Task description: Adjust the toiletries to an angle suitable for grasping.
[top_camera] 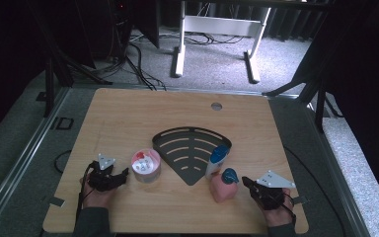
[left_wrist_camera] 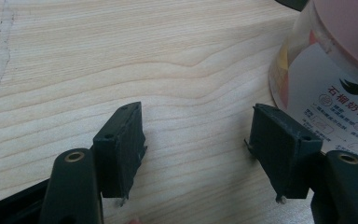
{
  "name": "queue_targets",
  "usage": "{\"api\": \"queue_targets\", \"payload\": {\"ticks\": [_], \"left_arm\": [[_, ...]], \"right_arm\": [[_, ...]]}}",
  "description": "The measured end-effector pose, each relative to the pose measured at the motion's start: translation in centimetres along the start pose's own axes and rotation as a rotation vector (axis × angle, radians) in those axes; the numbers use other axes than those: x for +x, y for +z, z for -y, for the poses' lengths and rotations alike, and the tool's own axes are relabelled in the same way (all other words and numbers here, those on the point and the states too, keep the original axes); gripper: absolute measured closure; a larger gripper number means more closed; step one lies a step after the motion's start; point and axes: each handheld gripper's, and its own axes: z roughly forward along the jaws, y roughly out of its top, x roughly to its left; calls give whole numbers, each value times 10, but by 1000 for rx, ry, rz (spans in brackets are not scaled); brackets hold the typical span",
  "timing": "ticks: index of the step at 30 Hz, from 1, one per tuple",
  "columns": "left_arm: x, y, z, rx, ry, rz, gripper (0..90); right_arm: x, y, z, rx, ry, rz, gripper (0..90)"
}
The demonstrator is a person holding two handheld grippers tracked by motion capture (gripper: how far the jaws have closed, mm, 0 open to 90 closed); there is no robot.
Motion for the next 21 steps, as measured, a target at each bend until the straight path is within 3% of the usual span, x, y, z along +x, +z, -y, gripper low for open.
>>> {"api": "queue_targets", "payload": {"ticks": [13, 21], "left_arm": [[0, 0, 0, 0, 0, 0, 353], [0, 0, 0, 0, 0, 0, 353]], "right_arm": [[36, -27, -13, -59, -52, -134, 900], [58, -19, -20, -77, -69, -183, 900]]}}
